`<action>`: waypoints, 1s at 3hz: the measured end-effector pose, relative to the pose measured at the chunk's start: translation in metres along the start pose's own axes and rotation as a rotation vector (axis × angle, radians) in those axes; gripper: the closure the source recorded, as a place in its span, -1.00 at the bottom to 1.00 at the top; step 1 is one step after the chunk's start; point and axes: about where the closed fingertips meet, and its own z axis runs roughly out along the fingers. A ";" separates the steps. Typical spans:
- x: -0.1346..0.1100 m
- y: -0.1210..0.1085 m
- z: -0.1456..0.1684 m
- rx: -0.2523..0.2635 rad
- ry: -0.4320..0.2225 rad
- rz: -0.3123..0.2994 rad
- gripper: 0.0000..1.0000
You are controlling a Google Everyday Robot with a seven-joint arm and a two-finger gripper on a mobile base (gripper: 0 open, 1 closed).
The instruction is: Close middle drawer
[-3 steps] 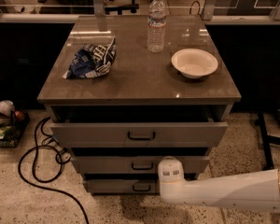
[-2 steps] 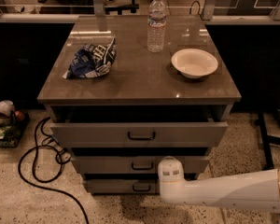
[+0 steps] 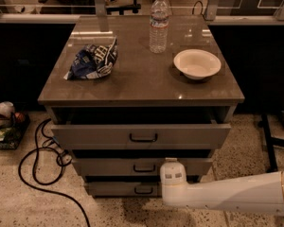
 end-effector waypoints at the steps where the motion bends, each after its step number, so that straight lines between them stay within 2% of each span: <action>1: 0.000 0.003 -0.003 0.000 0.000 0.000 -1.00; 3: 0.001 0.009 -0.007 0.000 0.000 0.000 -0.74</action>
Offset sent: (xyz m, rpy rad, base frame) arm -0.0032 0.0001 0.0000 0.0000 0.0000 0.0000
